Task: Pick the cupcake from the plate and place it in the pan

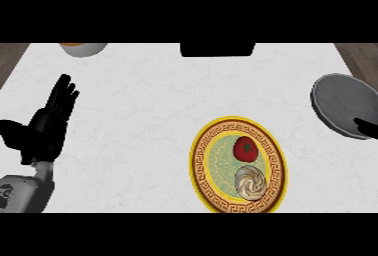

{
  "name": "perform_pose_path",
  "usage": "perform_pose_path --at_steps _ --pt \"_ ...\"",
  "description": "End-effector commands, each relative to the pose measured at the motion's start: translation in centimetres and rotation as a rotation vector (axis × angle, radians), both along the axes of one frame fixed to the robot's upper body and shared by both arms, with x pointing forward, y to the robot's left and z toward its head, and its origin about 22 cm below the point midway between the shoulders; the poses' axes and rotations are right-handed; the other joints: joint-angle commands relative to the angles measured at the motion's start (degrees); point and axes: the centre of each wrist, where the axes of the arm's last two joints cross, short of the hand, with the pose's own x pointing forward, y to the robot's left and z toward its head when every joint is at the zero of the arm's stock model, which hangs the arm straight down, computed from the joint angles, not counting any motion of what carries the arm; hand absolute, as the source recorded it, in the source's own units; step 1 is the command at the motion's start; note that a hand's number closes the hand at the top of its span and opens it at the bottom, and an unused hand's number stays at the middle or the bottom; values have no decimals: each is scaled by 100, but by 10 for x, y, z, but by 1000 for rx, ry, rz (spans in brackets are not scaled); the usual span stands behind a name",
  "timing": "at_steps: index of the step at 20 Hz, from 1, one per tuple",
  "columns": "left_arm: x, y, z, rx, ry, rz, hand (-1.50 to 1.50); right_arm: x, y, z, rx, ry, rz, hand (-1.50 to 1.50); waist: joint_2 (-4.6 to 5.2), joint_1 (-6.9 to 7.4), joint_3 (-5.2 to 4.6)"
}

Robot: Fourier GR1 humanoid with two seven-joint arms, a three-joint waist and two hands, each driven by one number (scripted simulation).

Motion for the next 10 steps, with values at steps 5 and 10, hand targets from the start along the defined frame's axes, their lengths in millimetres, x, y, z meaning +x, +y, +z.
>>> perform_pose_path --at_steps 5,10 --pt "-1 2 -6 -13 5 -38 0 1 48 54 -119 -31 -5 -150 20 164 11" --pt "-3 -10 -10 -1 12 -34 0 12 82 49 -93 44 13 -150 27 202 11"
